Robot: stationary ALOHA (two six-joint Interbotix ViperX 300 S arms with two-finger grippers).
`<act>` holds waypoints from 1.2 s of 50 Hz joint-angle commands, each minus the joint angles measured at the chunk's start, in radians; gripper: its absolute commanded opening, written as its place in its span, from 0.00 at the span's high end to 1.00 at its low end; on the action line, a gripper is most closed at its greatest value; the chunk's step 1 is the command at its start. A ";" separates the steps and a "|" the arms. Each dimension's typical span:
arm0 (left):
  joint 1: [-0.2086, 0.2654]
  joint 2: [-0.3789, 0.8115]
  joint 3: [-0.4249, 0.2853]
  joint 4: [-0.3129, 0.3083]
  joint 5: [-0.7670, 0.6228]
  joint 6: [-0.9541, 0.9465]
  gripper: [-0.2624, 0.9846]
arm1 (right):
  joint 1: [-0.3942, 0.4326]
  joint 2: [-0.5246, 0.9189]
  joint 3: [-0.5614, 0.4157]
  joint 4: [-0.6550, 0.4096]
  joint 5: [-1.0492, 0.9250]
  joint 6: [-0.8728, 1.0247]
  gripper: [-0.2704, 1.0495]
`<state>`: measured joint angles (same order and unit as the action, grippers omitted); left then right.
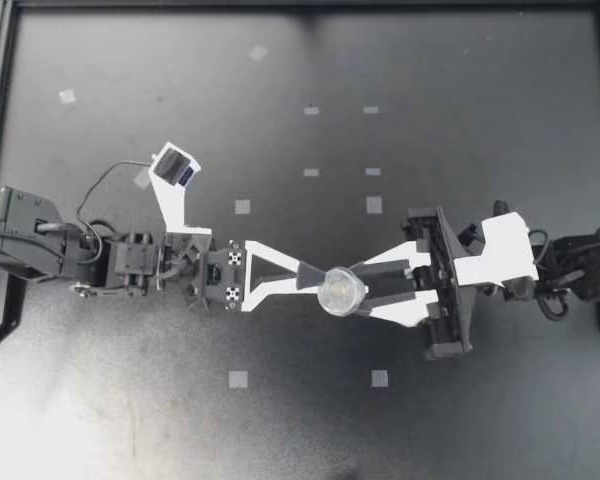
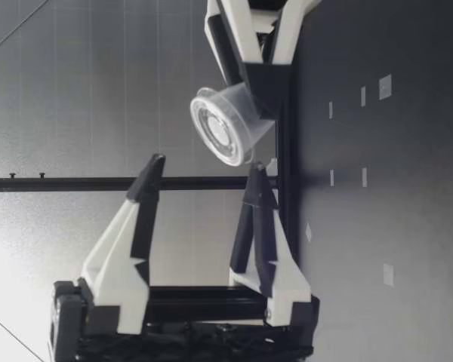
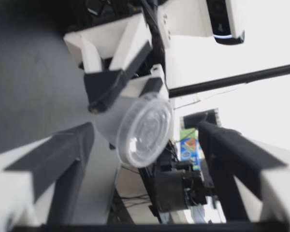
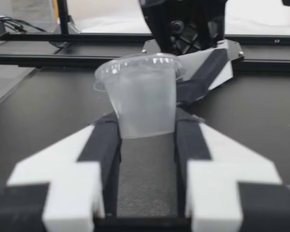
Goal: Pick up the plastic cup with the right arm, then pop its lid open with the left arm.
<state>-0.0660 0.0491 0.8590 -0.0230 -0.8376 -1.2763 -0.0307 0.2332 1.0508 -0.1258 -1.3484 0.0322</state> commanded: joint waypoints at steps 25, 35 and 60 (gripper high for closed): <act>-0.012 -0.038 -0.026 0.026 -0.044 -0.002 0.15 | -0.028 0.057 -0.037 0.026 0.078 0.006 0.61; -0.012 -0.038 -0.023 0.026 -0.055 0.000 0.15 | -0.028 0.081 -0.035 0.034 0.097 0.025 0.61; -0.011 -0.038 -0.021 0.025 -0.129 0.017 0.15 | -0.028 0.103 -0.031 0.034 0.137 0.054 0.61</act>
<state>-0.0798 0.0368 0.8529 0.0000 -0.9449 -1.2625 -0.0522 0.3559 1.0262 -0.0936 -1.2103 0.0890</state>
